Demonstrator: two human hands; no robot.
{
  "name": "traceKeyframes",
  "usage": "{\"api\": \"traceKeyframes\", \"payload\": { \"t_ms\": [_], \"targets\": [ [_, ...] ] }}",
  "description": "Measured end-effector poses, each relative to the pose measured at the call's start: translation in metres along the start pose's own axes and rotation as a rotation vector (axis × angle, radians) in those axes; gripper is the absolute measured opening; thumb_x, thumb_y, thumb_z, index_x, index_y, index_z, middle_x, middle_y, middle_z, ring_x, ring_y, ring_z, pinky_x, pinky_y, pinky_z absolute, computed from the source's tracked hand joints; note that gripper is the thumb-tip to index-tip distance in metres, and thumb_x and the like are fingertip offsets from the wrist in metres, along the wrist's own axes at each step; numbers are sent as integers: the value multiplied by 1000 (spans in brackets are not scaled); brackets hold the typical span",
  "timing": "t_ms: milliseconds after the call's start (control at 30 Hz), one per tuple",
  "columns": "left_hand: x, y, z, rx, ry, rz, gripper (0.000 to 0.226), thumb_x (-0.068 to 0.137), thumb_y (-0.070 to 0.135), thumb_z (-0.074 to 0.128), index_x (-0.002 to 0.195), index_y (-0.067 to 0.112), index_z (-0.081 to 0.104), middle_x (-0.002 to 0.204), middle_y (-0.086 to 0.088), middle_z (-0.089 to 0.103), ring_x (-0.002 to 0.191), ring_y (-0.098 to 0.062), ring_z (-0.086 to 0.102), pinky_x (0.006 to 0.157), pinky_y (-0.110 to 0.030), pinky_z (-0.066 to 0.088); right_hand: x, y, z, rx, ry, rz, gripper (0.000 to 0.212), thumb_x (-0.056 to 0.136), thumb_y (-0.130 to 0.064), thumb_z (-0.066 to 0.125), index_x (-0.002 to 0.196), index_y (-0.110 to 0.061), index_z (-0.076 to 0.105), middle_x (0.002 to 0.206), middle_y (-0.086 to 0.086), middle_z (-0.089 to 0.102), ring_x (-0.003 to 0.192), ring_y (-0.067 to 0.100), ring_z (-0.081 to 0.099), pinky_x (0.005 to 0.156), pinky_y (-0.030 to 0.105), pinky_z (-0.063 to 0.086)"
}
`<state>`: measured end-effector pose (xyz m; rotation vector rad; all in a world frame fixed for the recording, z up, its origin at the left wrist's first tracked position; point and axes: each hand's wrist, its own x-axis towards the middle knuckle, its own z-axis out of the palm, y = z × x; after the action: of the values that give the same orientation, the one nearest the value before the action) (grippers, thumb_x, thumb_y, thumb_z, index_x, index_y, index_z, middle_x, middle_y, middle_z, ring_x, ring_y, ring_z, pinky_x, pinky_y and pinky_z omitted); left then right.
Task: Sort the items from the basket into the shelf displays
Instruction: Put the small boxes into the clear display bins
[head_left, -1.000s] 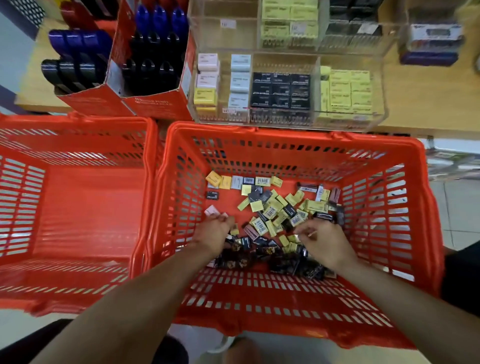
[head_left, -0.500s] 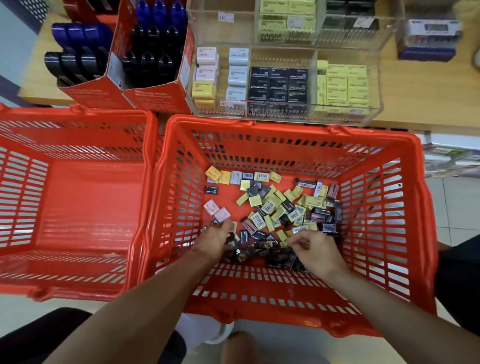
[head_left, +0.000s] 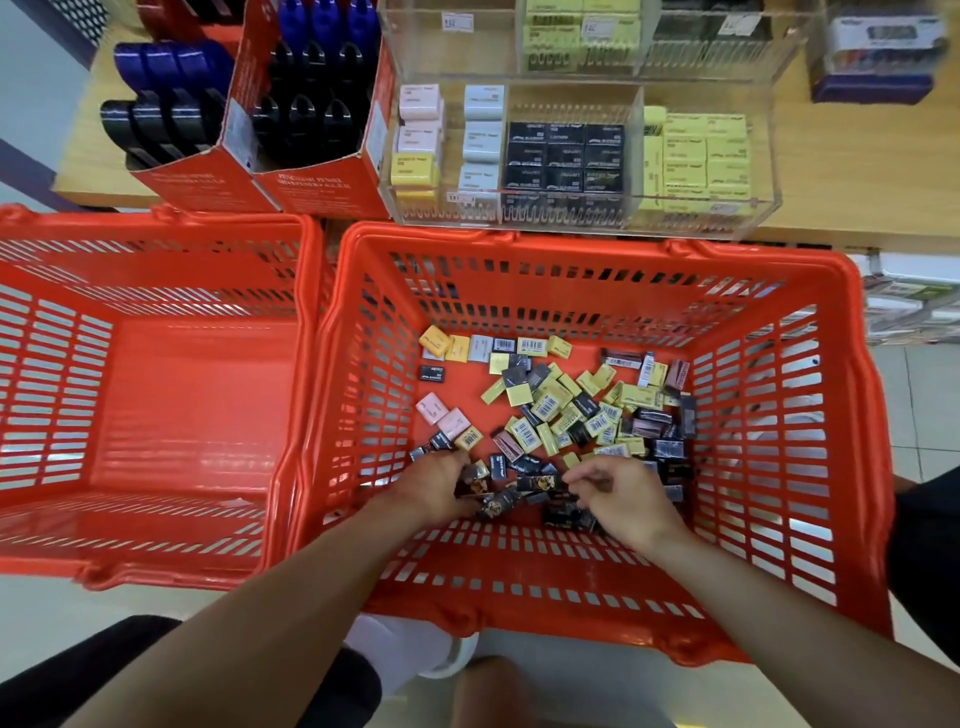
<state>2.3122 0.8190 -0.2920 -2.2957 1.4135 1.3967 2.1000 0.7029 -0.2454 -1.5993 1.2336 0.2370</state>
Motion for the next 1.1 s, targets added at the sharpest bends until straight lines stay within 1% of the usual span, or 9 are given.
{"api": "traceKeyframes", "payload": {
  "t_ms": [100,167,233,433,500,700,800,933,1100],
  "targets": [
    [7,7,4,243,-24,-6,52,86,34,73,130,16,51,129,-6,58,119,-24,55,96,-34,47,1,4,2,8,4,3,20,94,-14,63,88,-31,70,103,-9,69,97,8,65,84,19,53],
    [13,12,8,356,-40,-9,49,89,30,70,132,16,50,130,-6,57,120,-25,53,98,-36,48,2,9,1,-56,22,-16,17,93,-14,64,93,-29,72,100,-12,67,95,4,63,74,7,47],
    [15,15,8,365,-53,3,42,92,28,67,129,15,51,130,-7,57,119,-25,53,97,-37,49,5,14,-1,-173,22,-73,15,92,-16,66,99,-27,72,95,-14,66,93,3,63,74,10,50],
    [1,12,-10,-430,-30,-84,29,98,39,57,116,20,44,104,0,58,94,-17,58,71,-30,47,27,3,25,-848,-66,-402,36,94,-42,58,126,-25,59,129,-8,59,124,14,45,103,32,34],
    [-5,10,-16,-707,-34,-149,30,99,37,56,119,18,45,106,-1,60,98,-19,63,80,-34,54,36,-5,41,-1062,-59,-400,44,93,-45,57,128,-19,55,130,-2,57,128,21,40,102,37,32],
    [-15,16,-19,-1288,-70,-198,35,101,9,52,132,26,52,92,-5,58,89,-15,61,86,-35,59,47,-15,53,-1052,80,-327,26,91,-21,61,117,-20,58,119,-2,62,117,20,45,98,36,31],
    [-17,19,-20,-1382,-48,-251,32,100,1,50,117,26,58,95,-7,55,90,-18,59,82,-34,59,43,-9,51,-1010,59,-344,36,93,-27,60,127,-20,54,132,-1,54,125,21,43,101,38,30],
    [-17,18,-22,-1419,2,-385,21,99,7,53,107,26,61,102,-6,56,87,-17,67,83,-41,61,42,-2,57,-1129,-6,-315,58,81,-8,67,135,-11,45,138,9,50,133,28,36,104,40,30],
    [-22,11,-23,-1392,-11,-392,20,104,34,46,109,26,63,92,-7,53,88,-21,62,75,-39,62,43,1,56,-1033,16,-361,36,90,-21,66,124,-20,56,130,0,56,126,20,44,100,36,33]
  ]
}}
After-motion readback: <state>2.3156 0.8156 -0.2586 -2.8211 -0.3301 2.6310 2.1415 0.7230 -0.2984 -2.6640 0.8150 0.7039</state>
